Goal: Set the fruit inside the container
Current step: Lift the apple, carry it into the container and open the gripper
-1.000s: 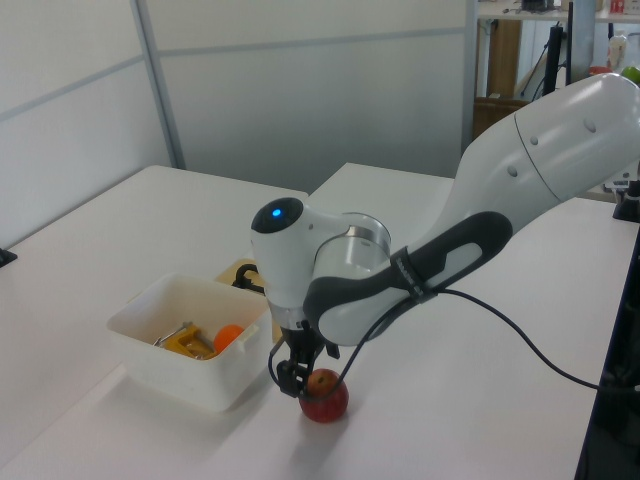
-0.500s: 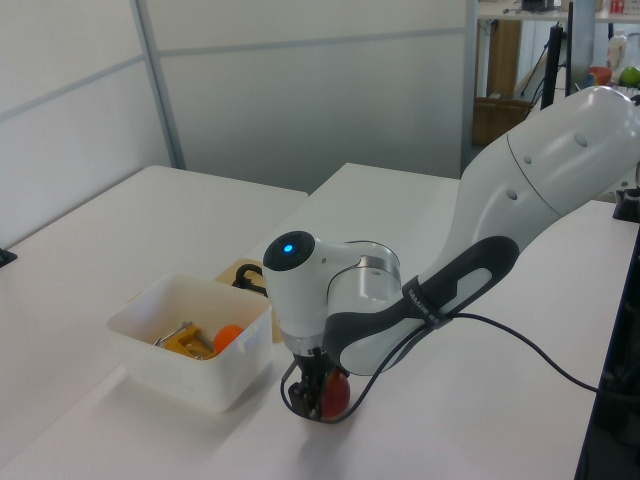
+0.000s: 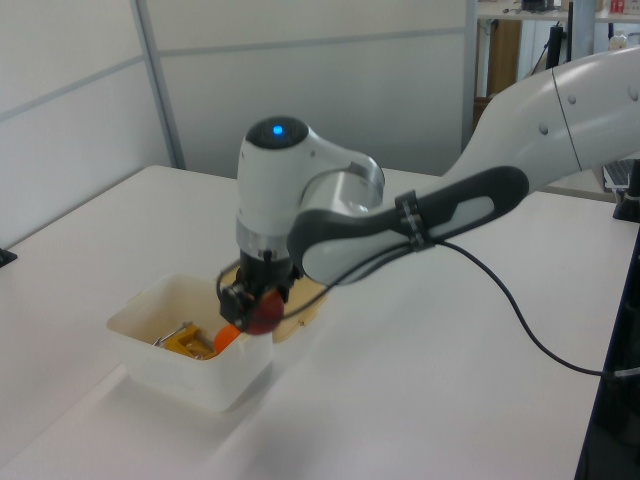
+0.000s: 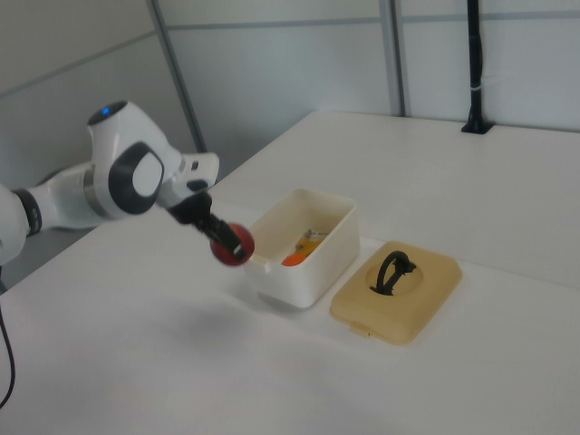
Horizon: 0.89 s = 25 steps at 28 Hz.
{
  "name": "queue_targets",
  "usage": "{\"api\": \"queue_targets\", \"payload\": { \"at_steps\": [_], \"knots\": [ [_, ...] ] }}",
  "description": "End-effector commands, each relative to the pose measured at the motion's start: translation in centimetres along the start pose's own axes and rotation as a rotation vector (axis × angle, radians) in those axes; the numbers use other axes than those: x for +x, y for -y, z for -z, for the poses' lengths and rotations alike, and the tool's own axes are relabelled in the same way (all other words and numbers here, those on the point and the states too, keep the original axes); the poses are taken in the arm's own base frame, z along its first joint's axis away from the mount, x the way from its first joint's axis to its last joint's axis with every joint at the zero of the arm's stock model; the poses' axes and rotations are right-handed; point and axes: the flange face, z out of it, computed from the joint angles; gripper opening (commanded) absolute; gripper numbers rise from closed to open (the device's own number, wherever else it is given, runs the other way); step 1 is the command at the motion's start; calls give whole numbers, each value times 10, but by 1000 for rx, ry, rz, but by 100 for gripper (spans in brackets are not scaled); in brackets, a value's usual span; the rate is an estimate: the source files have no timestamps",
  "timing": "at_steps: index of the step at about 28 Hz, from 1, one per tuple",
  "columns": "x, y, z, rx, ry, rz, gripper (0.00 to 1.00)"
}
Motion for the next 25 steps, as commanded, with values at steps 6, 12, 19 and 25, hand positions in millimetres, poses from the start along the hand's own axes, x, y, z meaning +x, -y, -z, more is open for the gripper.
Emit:
{"api": "queue_targets", "payload": {
  "at_steps": [6,12,19,25],
  "knots": [
    [67,0,-42,-38,-59,-223,0],
    [65,8,-67,-98,-74,-218,100],
    [67,5,-38,-86,-93,-207,100],
    [43,-25,-5,-94,94,-13,100]
  ]
}}
